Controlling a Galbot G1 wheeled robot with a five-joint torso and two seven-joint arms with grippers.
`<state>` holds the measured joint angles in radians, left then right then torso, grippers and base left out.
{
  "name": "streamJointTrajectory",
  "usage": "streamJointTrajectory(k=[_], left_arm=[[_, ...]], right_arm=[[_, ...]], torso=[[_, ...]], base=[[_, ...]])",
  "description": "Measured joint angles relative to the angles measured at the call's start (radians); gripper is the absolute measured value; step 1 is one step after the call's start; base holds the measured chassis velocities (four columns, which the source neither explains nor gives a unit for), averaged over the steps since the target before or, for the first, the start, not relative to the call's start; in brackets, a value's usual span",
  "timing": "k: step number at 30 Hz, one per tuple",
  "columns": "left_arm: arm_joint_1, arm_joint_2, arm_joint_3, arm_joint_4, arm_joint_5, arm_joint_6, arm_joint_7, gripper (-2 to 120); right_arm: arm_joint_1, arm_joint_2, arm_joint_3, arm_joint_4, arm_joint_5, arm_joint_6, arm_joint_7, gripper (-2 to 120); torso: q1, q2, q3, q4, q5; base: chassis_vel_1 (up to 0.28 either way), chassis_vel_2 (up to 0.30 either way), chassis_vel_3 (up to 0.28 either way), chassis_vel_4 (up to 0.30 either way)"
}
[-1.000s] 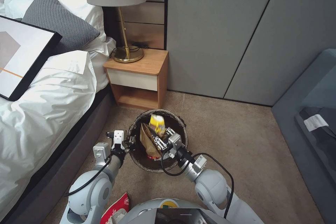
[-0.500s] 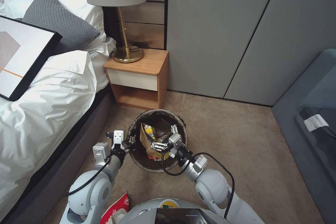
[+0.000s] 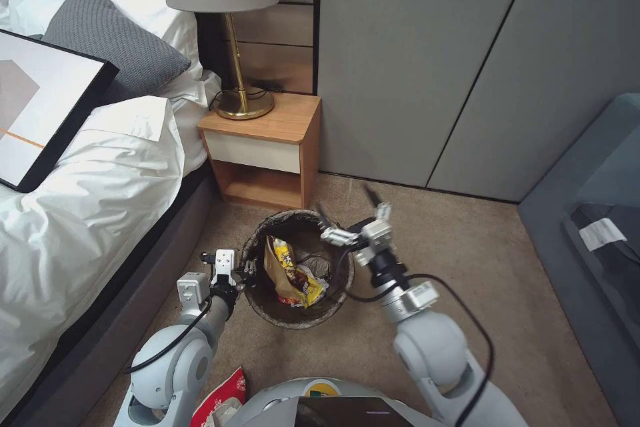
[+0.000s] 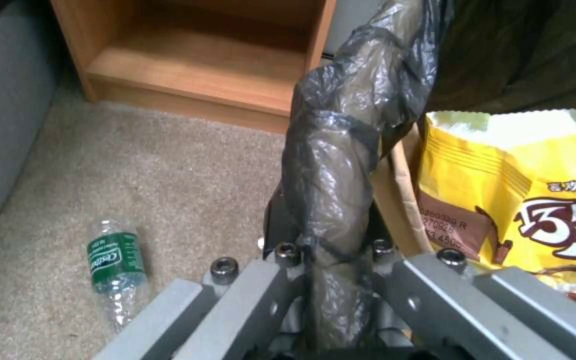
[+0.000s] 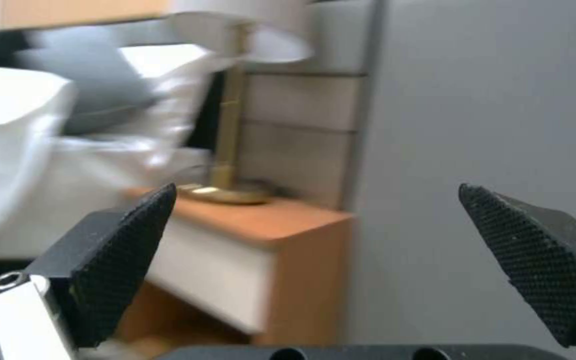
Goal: Pick up the trash bin, then pick up the garbage from the floor and place it into the trash bin.
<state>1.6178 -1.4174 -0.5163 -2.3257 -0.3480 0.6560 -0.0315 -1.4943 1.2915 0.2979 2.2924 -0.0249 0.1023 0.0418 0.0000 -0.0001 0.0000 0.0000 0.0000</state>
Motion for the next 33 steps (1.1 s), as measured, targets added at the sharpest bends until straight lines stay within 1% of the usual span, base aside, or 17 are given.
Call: streamJointTrajectory(k=[3,4,6,7,8,10,12,16,19,20,30,33], left_arm=[[-0.001,0.004,0.000,0.004,-0.003,-0.005,0.001,0],[-0.001,0.004,0.000,0.004,-0.003,-0.005,0.001,0],[-0.001,0.006,0.000,0.005,-0.007,-0.005,0.000,0],[0.001,0.008,0.000,0.006,-0.008,-0.007,0.000,0],[0.001,0.008,0.000,0.006,-0.008,-0.007,0.000,0],[0.003,0.011,0.000,0.006,-0.008,-0.011,-0.001,0],[0.004,0.013,0.000,0.007,-0.007,-0.014,-0.001,0],[0.004,0.015,0.000,0.007,-0.007,-0.018,-0.001,0],[0.006,0.018,0.000,0.007,-0.007,-0.027,0.001,0],[0.006,0.018,0.000,0.007,-0.007,-0.027,0.001,0],[0.009,0.019,-0.002,0.008,-0.003,-0.042,0.004,0],[0.008,0.018,-0.002,0.009,0.000,-0.047,0.005,0]], right_arm=[[-0.092,0.024,0.094,0.051,-0.008,0.024,0.050,100],[-0.092,0.024,0.094,0.051,-0.008,0.024,0.050,100],[-0.150,0.044,0.145,0.058,-0.007,0.057,0.069,100],[-0.189,0.059,0.181,0.054,-0.005,0.088,0.078,100],[-0.189,0.059,0.181,0.054,-0.005,0.088,0.078,100],[-0.229,0.081,0.215,0.037,0.004,0.129,0.083,100],[-0.248,0.092,0.229,0.024,0.008,0.151,0.084,100],[-0.265,0.106,0.240,0.008,0.013,0.173,0.084,100],[-0.281,0.127,0.249,-0.024,0.025,0.211,0.081,100],[-0.281,0.127,0.249,-0.024,0.025,0.211,0.081,100],[-0.276,0.160,0.267,-0.112,0.038,0.321,0.033,100],[-0.270,0.164,0.267,-0.125,0.041,0.329,0.028,100]], torso=[[0.000,0.000,0.000,-0.0002,0.0000],[0.000,0.000,0.000,-0.0002,0.0000],[0.000,0.000,0.000,-0.0002,0.0000],[0.000,0.000,0.000,-0.0003,0.0000],[0.000,0.000,0.000,-0.0003,0.0000],[0.000,0.000,0.000,-0.0002,0.0001],[0.000,0.000,0.000,0.0001,0.0000],[0.000,0.000,0.000,0.0000,0.0001],[0.000,0.000,0.000,0.0000,0.0000],[0.000,0.000,0.000,0.0000,0.0000],[0.000,0.000,0.000,0.0000,0.0000],[0.000,0.000,0.000,0.0000,0.0000]], base=[[0.000,0.000,0.000,0.000],[0.000,0.000,0.000,0.000],[0.000,0.000,0.000,0.000],[0.000,0.000,0.000,0.000],[0.000,0.000,0.000,0.000],[0.000,0.000,0.000,0.000],[0.000,0.000,0.000,0.000],[0.000,0.000,0.000,0.000],[0.000,0.000,0.000,0.000],[0.000,0.000,0.000,0.000],[0.000,0.000,0.000,0.000],[0.000,0.000,0.000,0.000]])
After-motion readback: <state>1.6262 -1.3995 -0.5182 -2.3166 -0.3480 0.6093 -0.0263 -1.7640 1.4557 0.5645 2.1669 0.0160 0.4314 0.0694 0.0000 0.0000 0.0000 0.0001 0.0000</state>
